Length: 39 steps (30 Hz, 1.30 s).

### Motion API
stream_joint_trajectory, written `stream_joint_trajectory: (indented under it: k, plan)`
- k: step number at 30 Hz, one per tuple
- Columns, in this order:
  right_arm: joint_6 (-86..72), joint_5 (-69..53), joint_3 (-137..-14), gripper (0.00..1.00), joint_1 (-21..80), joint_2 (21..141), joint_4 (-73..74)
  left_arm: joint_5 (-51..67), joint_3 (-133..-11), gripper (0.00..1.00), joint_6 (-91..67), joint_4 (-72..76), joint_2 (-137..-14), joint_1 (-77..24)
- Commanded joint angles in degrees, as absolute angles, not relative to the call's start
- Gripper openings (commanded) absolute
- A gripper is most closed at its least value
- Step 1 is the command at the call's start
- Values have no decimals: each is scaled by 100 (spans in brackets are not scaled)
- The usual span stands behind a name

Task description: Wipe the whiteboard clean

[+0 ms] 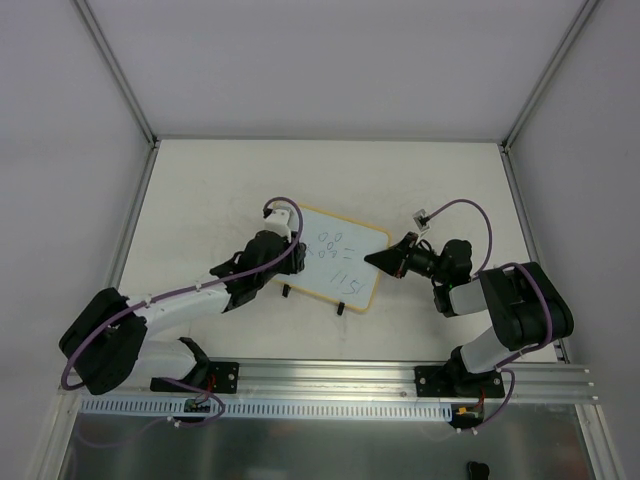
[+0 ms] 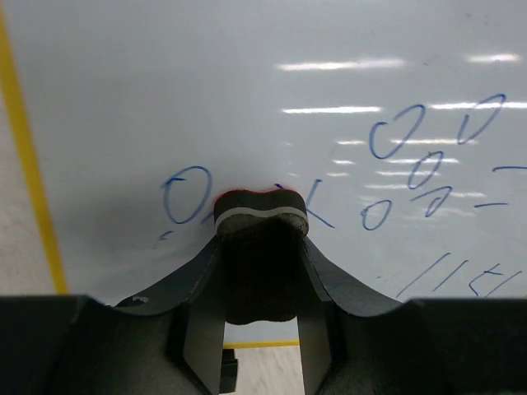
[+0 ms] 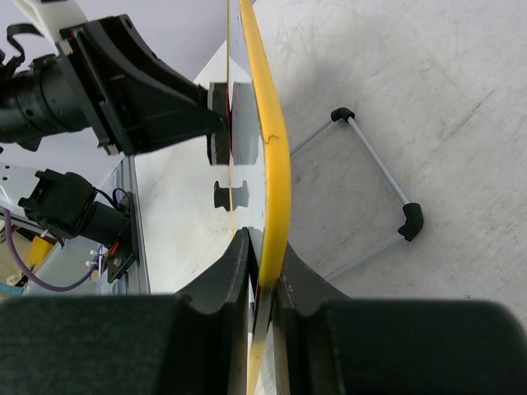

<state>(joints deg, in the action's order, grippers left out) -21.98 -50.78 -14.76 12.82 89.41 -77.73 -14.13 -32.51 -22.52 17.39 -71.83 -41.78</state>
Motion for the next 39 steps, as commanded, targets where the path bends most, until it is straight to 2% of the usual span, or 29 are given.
stream_joint_trajectory:
  k: [1, 9, 14, 21, 27, 32, 39]
  plan:
    - [-1248, -4896, -1459, 0, 1336, 9000, -8780, -1791, -3489, 0, -2320, 2092, -7443, -4657]
    - [-1292, -4913, -1459, 0, 1336, 9009, -8780, -2091, -3639, 0, -2479, 2224, -7937, -5115]
    - [-1301, -4913, -1468, 0, 1345, 8991, -8771, -2566, -3639, 0, -2224, 1794, -7534, -4941]
    - [-1301, -4904, -1450, 0, 1336, 8991, -8771, -2251, -3217, 0, -2154, 1407, -6567, -4263]
    - [-1344, -4922, -1485, 0, 1336, 9017, -8771, -1715, -3506, 0, -2697, -295, -5318, -4447]
    - [-1371, -4922, -1494, 0, 1336, 9035, -8771, -1258, -3806, 0, -3724, -2079, -5256, -4553]
    - [-1415, -4931, -1503, 0, 1336, 9044, -8771, -484, -3542, 0, -4403, -2882, -5545, -4632]
